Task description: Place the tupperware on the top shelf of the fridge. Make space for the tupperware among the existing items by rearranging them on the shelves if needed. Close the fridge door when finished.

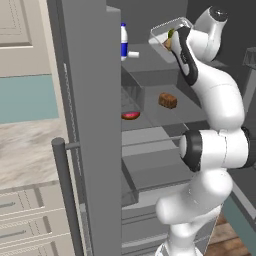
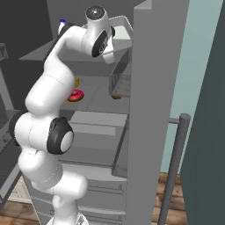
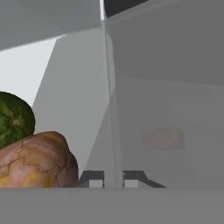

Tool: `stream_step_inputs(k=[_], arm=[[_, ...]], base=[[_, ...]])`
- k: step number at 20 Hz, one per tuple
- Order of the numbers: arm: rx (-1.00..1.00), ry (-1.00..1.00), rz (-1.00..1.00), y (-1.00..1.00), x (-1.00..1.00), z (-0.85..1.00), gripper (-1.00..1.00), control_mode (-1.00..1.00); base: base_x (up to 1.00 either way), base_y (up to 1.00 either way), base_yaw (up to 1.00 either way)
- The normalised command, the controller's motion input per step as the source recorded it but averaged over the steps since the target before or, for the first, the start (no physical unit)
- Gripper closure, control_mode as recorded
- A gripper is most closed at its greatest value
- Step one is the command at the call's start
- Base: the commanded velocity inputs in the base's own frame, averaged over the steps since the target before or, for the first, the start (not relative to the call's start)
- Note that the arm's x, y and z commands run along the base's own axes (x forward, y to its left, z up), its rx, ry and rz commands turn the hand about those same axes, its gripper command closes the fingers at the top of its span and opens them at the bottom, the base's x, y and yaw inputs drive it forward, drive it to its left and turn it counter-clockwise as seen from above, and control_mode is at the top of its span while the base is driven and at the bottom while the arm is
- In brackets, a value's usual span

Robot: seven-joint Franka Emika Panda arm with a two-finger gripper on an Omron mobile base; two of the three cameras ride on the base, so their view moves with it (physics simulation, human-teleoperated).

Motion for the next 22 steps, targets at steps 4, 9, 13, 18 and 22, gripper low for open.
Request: stream_step_inputs(k=[4, 9, 13, 18, 22], arm=[[0.00, -0.05, 0.00, 0.00, 0.48, -0.09, 1.00, -1.00], [0.00, -0.05, 0.00, 0.00, 0.46, -0.08, -1.00, -1.00], [0.00, -0.07, 0.00, 0.00, 0.27, -0.08, -1.00, -1.00], [0.00, -0.15, 0.00, 0.00, 0.03, -0.25, -1.00, -1.00], [0.00, -0.08, 0.00, 0.00, -0.25, -0.13, -1.00, -1.00]], base=[[0.00, 0.00, 0.00], [0.00, 0.00, 0.00], [0.00, 0.00, 0.00], [0.00, 0.00, 0.00], [0.00, 0.00, 0.00]])
